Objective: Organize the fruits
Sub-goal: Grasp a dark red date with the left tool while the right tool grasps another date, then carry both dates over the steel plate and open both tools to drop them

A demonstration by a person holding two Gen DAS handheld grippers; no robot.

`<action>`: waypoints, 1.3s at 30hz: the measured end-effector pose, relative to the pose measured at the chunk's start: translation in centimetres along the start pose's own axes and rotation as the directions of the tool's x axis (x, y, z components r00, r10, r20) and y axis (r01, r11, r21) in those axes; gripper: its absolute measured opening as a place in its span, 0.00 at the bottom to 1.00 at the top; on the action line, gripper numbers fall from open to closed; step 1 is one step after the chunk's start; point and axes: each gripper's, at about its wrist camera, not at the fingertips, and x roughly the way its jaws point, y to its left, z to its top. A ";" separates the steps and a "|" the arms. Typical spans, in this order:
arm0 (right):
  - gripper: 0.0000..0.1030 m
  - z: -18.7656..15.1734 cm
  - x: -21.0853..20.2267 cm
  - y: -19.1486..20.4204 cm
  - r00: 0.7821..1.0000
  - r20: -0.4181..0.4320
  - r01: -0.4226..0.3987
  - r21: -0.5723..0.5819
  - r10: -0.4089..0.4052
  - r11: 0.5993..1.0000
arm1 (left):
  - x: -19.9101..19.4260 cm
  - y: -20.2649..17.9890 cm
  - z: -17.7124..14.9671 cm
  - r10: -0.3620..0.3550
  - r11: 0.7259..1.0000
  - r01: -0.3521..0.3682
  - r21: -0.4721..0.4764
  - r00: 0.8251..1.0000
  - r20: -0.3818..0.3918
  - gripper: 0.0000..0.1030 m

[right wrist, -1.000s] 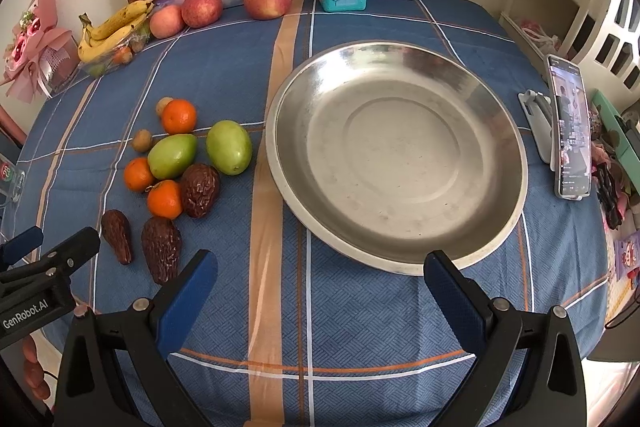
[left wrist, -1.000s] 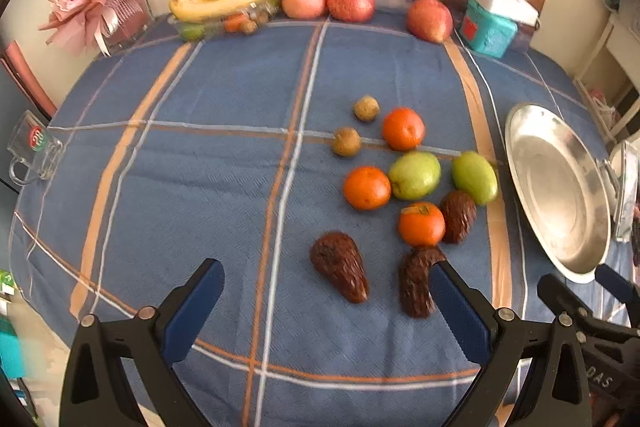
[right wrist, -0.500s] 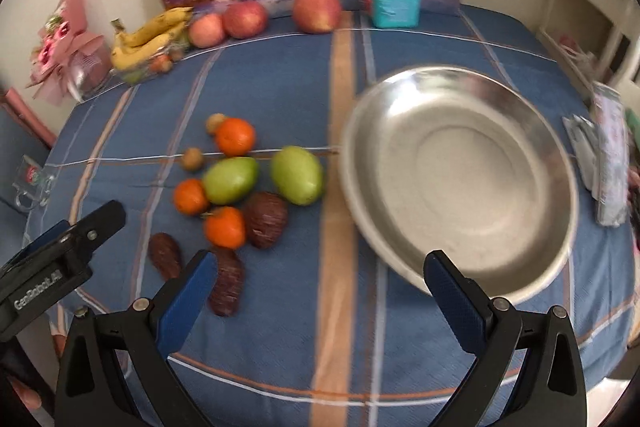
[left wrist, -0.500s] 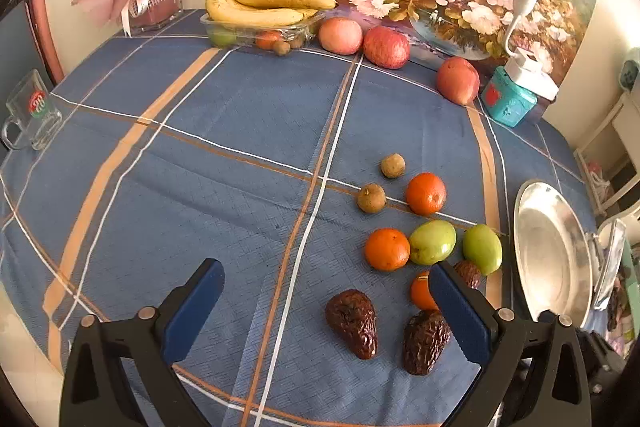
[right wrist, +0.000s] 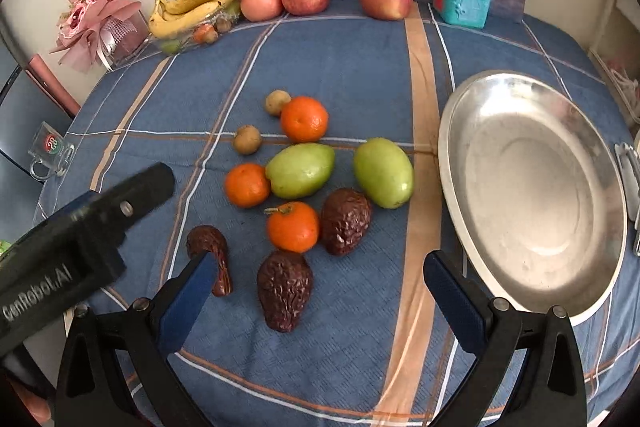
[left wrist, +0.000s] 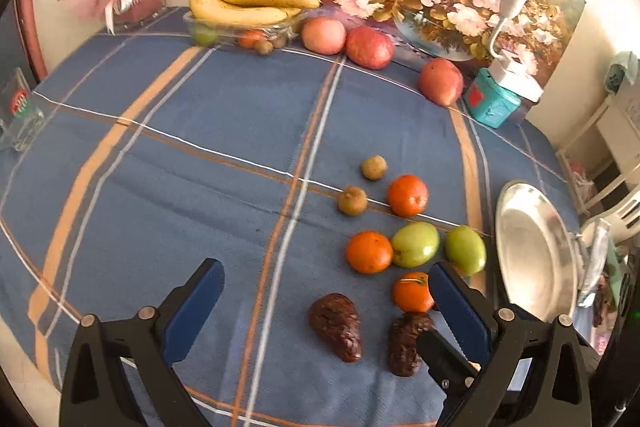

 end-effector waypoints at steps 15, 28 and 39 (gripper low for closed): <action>0.85 0.0 1.2 1.3 0.998 -0.053 0.015 -0.070 -0.019 0.997 | 3.2 0.4 -1.3 0.026 1.000 -0.027 -0.004 0.985 -0.168 0.75; 0.48 -0.4 2.4 1.5 0.994 -0.106 -0.032 -0.066 0.025 0.997 | 4.5 -0.1 -2.7 -0.046 0.999 0.040 -0.031 0.964 -0.260 0.44; 0.34 -0.5 2.3 1.8 0.990 -0.117 -0.081 -0.050 0.075 0.995 | 2.6 2.0 -2.2 -0.053 0.992 0.029 -0.119 0.978 -0.200 0.37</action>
